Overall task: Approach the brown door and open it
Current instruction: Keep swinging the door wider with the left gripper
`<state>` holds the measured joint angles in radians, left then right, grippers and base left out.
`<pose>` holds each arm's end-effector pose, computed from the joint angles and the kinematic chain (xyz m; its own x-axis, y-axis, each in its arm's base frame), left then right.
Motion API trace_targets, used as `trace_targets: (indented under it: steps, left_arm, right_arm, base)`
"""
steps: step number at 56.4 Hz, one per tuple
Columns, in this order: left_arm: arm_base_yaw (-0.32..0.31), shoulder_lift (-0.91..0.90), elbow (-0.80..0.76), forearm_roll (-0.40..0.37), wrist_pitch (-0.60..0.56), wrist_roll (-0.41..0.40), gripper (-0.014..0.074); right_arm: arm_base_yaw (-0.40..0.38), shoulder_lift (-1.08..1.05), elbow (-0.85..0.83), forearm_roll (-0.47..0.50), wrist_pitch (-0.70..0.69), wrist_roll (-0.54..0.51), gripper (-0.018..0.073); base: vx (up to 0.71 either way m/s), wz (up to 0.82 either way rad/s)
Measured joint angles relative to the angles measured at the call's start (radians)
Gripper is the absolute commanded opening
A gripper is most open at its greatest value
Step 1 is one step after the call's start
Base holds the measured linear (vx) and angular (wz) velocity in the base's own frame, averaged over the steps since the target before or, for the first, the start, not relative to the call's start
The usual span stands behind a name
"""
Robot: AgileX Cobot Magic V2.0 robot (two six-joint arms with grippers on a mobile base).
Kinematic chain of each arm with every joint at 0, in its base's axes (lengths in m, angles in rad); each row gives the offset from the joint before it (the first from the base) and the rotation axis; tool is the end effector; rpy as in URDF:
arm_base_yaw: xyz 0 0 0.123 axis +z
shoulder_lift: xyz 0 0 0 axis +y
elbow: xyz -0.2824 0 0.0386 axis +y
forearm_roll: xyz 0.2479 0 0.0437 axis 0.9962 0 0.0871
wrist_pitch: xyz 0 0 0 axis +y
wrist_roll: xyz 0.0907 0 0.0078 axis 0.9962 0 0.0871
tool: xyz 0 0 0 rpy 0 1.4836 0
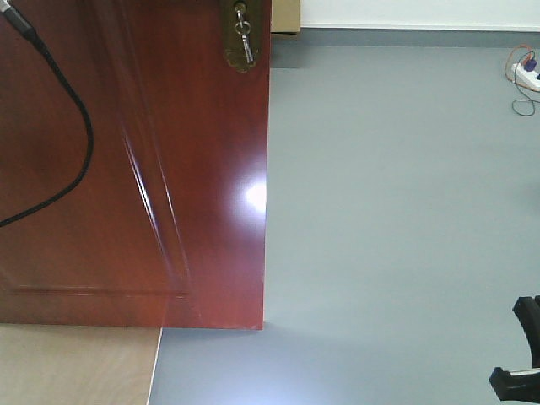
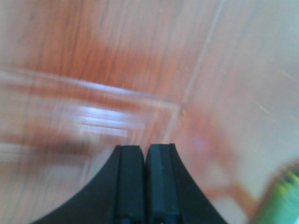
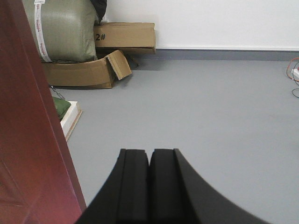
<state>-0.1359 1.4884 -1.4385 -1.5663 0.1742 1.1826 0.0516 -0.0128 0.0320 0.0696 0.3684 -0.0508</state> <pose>0.3491 -0.0638 0.4422 -0.0806 -0.3610 -0.9291 0.2964 0.8812 -0.3682 0.0525 0.0050 0.1699 -0.2958 -0.0011 -0.9553 -0.0713 0.9972 0.0209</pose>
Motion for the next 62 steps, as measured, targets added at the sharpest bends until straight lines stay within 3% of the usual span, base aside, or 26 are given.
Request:
trace_targets:
  steps: [42,46,52,56,62]
  left_arm:
    - [0.000,0.000,0.009,0.015,0.003,0.000,0.0067]
    - [0.000,0.000,0.009,0.072,0.005,0.000,0.0067]
    - [0.000,-0.001,0.008,0.243,0.032,-0.032,0.0067]
    - [0.000,-0.002,0.002,0.398,0.061,-0.094,0.0067]
    - [-0.001,-0.008,-0.002,0.631,0.084,-0.282,0.0067]
  right_arm:
    - [0.000,0.000,0.000,0.000,0.000,0.000,0.0000]
    - [0.000,0.000,0.000,0.000,0.000,0.000,0.0000]
    - [0.000,0.000,0.000,0.000,0.000,0.000,0.0000]
    - [0.000,0.000,0.000,0.000,0.000,0.000,0.0000]
    - [0.000,0.000,0.000,0.000,0.000,0.000,0.0000]
  base:
    - [0.00,0.00]
    - [0.00,0.00]
    - [0.00,0.00]
    - [0.00,0.00]
    - [0.00,0.00]
